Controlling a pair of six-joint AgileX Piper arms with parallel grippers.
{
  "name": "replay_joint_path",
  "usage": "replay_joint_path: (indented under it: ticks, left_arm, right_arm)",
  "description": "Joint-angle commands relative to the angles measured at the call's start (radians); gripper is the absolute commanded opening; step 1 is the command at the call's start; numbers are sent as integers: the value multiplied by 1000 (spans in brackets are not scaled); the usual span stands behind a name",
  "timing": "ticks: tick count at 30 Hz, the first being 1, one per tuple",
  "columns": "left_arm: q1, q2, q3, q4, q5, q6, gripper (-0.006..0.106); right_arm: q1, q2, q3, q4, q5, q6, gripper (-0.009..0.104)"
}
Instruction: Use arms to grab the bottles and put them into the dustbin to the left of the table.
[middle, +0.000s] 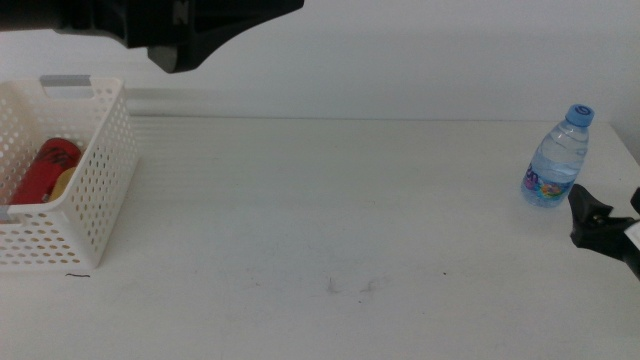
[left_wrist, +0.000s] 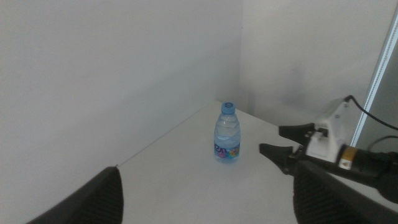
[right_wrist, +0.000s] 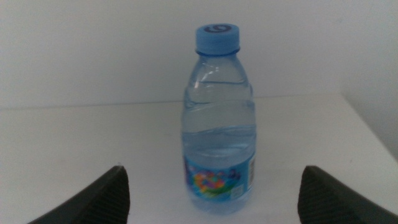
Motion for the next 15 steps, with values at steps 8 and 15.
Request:
replay_joint_path:
  ticks: [8,15]
  left_arm:
    - [-1,-5,2,1,-13,0,94]
    - [-1,-5,2,1,-13,-2,94]
  right_arm:
    - [-3,246,-241,27,-16,-145,87]
    - [-4,409,-429,55,5,-152,87]
